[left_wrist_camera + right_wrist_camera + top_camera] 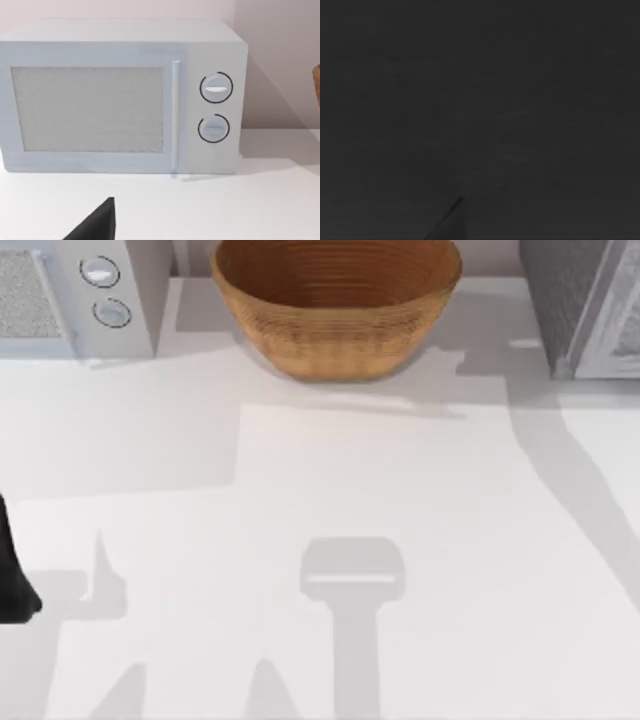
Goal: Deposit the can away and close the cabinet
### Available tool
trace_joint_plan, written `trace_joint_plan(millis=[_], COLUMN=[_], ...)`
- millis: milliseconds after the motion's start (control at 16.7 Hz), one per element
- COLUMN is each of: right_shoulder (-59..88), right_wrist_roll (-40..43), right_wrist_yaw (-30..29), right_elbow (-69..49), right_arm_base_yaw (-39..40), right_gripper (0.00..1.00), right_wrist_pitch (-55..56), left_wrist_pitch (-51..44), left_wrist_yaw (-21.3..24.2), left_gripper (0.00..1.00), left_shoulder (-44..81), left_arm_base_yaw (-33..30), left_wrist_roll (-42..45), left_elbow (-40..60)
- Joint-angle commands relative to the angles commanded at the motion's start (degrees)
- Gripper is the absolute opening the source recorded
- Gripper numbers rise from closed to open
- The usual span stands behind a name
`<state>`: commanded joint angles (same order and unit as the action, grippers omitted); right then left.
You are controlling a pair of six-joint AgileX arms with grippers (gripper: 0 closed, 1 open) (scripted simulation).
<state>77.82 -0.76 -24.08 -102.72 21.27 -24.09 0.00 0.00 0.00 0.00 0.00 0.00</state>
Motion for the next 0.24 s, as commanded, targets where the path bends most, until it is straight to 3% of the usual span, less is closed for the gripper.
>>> trace_joint_plan(millis=[240], right_shoulder=[3.54], right_wrist_roll=[0.21], right_wrist_yaw=[1.8], right_elbow=[-2.26], right_arm_base_yaw=[-2.1], right_gripper=[1.0], right_wrist_pitch=[0.99], left_wrist_pitch=[0.0], left_wrist_yaw=[0.0], left_gripper=[1.0], left_shoulder=[0.0], left_arm_base_yaw=[0.0], left_wrist_roll=[0.0], left_elbow=[0.0])
